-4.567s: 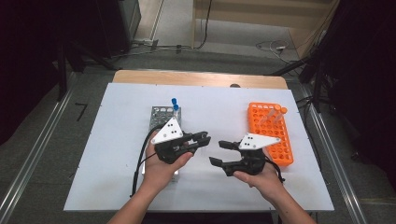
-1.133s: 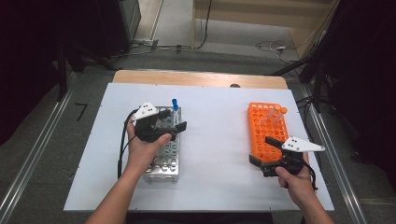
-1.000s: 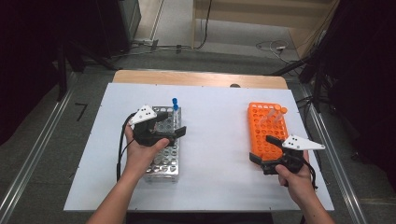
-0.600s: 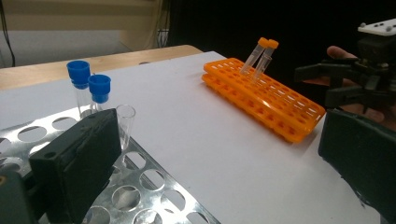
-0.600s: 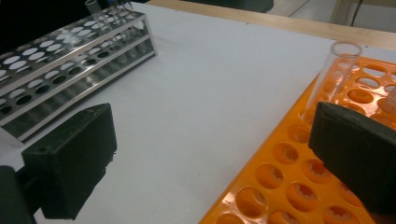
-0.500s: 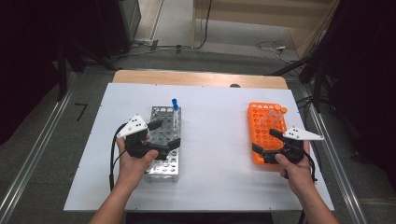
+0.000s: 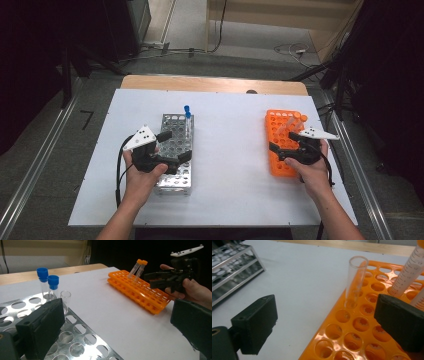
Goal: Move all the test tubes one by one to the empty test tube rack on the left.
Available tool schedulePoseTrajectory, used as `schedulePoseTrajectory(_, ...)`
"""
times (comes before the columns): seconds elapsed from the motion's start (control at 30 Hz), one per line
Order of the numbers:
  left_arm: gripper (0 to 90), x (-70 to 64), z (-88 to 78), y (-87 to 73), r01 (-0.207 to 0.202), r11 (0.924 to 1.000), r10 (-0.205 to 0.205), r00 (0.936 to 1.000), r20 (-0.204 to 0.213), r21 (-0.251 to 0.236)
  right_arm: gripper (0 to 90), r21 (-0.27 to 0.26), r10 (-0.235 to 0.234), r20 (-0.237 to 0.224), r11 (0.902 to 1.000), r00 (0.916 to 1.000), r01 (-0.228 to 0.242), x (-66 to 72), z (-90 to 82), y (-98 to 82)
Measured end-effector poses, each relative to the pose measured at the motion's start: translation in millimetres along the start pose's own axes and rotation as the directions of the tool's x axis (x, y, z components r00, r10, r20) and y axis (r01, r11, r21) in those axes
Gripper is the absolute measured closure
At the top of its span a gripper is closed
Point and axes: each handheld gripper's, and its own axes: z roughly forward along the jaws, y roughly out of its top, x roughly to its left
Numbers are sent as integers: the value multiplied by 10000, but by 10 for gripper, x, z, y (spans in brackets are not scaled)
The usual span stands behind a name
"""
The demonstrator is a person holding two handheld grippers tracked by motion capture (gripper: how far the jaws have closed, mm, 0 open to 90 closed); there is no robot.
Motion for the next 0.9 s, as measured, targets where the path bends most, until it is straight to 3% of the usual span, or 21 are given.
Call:
schedulePoseTrajectory(0.17, 0, -3, 4, 0, 13, 10000, -13, 10000, 7, 10, 225, 325, 277, 432, 9990, 9987, -291, -31, 95, 46)
schedulePoseTrajectory(0.3, 0, -8, 4, 1, 8, 10000, -8, 10000, 6, -22, 415, 660, 686, 632, 9952, 9956, -728, -70, 166, 112)
schedulePoseTrajectory(0.37, 0, -9, 4, 1, 17, 10000, -17, 10000, -7, -16, 455, 561, 513, 889, 9968, 9947, -564, -68, 186, 140)
schedulePoseTrajectory(0.53, 0, -16, 9, 4, 12, 10000, -12, 10000, 3, -27, 564, 1118, 397, 1309, 9922, 9906, -545, -69, 275, 184)
schedulePoseTrajectory(0.67, 0, -16, 10, 4, 15, 10000, -15, 10000, -25, -2, 649, 1375, 621, 1864, 9865, 9805, -886, -78, 315, 204)
schedulePoseTrajectory(0.73, 0, -18, 11, 4, 12, 10000, -12, 10000, -27, -1, 675, 1327, 645, 1937, 9870, 9789, -913, -97, 319, 210)
schedulePoseTrajectory(0.8, 0, -21, 13, 7, 14, 10000, -14, 10000, -35, -18, 731, 1326, 573, 1728, 9879, 9833, -809, -104, 321, 214)
schedulePoseTrajectory(0.9, 0, -24, 16, 11, -22, 10000, 22, 10000, -21, -31, 740, 1323, 382, 1756, 9893, 9837, -620, -83, 327, 213)
